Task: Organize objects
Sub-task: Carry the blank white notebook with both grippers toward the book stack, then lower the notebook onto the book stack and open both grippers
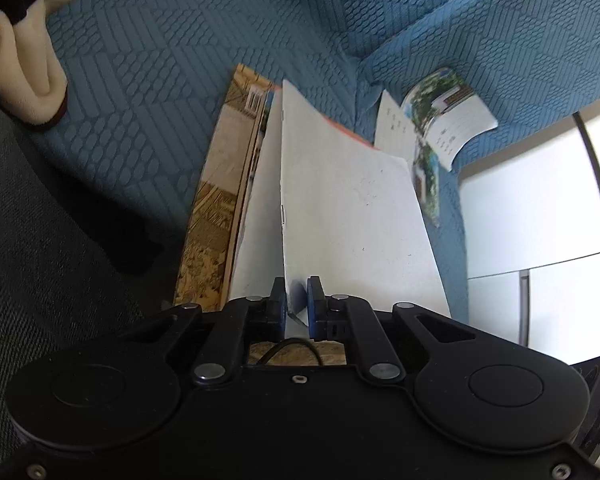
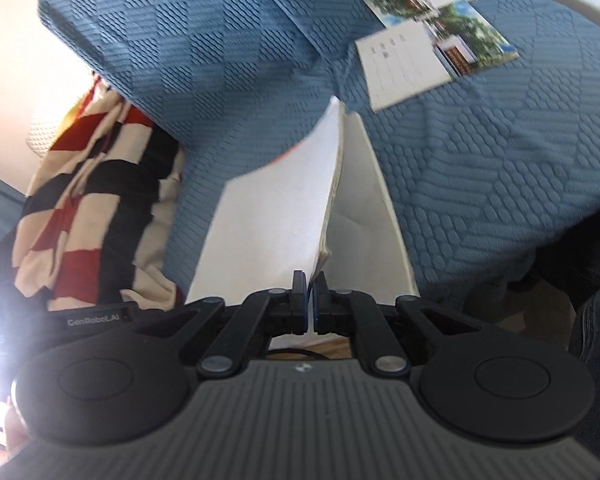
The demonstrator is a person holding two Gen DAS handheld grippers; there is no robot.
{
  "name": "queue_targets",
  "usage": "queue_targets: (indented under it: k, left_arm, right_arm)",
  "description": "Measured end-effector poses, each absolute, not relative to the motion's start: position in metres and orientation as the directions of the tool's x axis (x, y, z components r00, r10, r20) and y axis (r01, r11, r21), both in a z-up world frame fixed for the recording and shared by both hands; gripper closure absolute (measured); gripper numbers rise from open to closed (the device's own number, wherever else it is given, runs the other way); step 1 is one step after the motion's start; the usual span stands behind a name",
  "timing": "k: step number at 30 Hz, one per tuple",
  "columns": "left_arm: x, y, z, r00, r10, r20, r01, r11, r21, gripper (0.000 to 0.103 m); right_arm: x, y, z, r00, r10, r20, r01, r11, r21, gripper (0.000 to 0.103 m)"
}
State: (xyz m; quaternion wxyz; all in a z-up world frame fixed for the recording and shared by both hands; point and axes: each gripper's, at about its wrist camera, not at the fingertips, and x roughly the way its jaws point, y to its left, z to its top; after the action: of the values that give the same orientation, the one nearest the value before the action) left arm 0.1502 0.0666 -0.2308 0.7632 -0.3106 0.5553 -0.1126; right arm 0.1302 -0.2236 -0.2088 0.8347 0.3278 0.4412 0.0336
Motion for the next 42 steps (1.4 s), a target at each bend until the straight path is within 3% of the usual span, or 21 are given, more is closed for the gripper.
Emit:
queue_targets:
  k: [12,14,18,23,28,36,37,38,39,41,42]
  left_arm:
    - [0.150,0.060,-0.239,0.316,-0.500,-0.806,-0.184,0.801,-0.569,0.090]
    - [0.150,0.060,-0.238,0.310,-0.500,-0.809,-0.182,0.804,-0.567,0.083]
    - [0.147,0.059,-0.229,0.313,-0.494,-0.811,-0.151,0.817,-0.556,0.060]
    - [0.140,0.057,-0.205,0.359,-0.435,-0.826,-0.115,0.857,-0.502,0.049]
    - [0.136,0.059,-0.178,0.413,-0.387,-0.825,-0.087,0.884,-0.458,0.030]
    - [0.135,0.051,-0.137,0.487,-0.369,-0.791,-0.019,0.902,-0.432,0.019]
    - [0.135,0.049,-0.133,0.496,-0.368,-0.786,-0.013,0.902,-0.431,0.018]
    - [0.135,0.048,-0.129,0.504,-0.366,-0.783,-0.008,0.904,-0.428,0.017]
    - [0.136,0.047,-0.125,0.511,-0.363,-0.779,-0.004,0.905,-0.425,0.017]
    - [0.136,0.045,-0.118,0.524,-0.361,-0.772,0.007,0.908,-0.420,0.016]
    - [0.136,0.044,-0.114,0.529,-0.360,-0.768,0.012,0.909,-0.417,0.016]
  right_arm:
    - [0.129,-0.227,-0.222,0.566,0.335,-0.753,0.271,0.787,0.554,0.094]
    - [0.129,-0.229,-0.221,0.561,0.337,-0.757,0.276,0.786,0.554,0.093]
    - [0.125,-0.234,-0.217,0.548,0.340,-0.764,0.281,0.786,0.551,0.092]
    - [0.120,-0.237,-0.208,0.533,0.338,-0.776,0.252,0.812,0.527,0.092]
    - [0.119,-0.238,-0.189,0.545,0.322,-0.774,0.214,0.839,0.500,0.092]
    - [0.119,-0.237,-0.165,0.560,0.315,-0.766,0.174,0.859,0.481,0.092]
    - [0.120,-0.237,-0.164,0.555,0.317,-0.770,0.172,0.861,0.478,0.090]
    - [0.119,-0.237,-0.163,0.551,0.317,-0.772,0.173,0.862,0.477,0.076]
    - [0.119,-0.237,-0.162,0.552,0.318,-0.771,0.177,0.858,0.481,0.053]
    - [0.115,-0.240,-0.159,0.572,0.323,-0.754,0.179,0.848,0.499,0.028]
    - [0.114,-0.242,-0.155,0.585,0.320,-0.745,0.177,0.847,0.502,0.029]
